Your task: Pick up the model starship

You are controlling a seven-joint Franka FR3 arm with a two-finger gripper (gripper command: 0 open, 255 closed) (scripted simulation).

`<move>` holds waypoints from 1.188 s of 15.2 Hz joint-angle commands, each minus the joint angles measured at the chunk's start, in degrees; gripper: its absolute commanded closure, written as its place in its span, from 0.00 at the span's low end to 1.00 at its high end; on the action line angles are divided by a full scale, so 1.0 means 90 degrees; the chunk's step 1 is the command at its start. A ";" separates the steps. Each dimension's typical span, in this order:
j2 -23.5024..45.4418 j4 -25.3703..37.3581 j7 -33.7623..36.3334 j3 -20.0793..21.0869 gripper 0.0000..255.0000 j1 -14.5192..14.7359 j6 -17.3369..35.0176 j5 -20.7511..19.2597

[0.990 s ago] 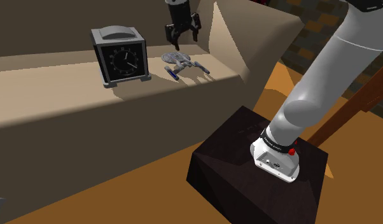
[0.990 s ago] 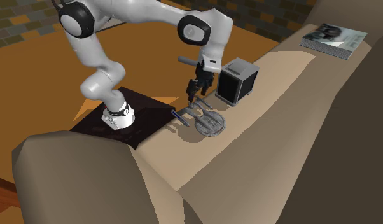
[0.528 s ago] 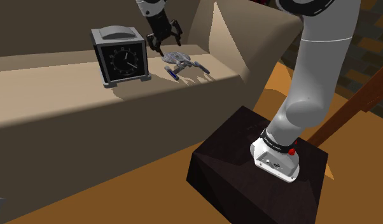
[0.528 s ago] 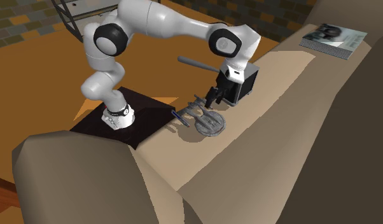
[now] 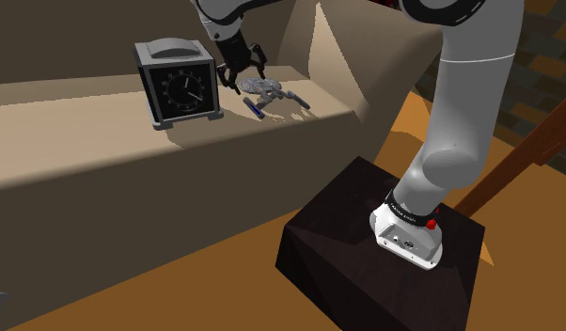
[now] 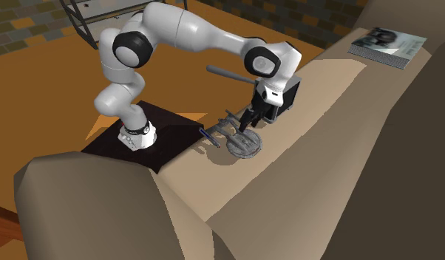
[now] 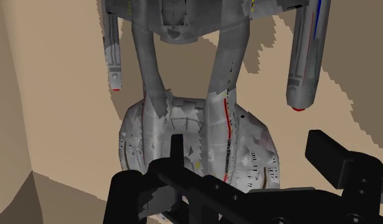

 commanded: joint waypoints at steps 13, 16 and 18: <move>-0.0035 0.0169 -0.0054 0.0007 1.00 0.0014 -0.0192 0.0010; -0.0062 0.0384 -0.0120 0.0011 1.00 0.0031 -0.0423 0.0015; -0.0072 0.0539 -0.0165 0.0013 1.00 0.0045 -0.0580 0.0016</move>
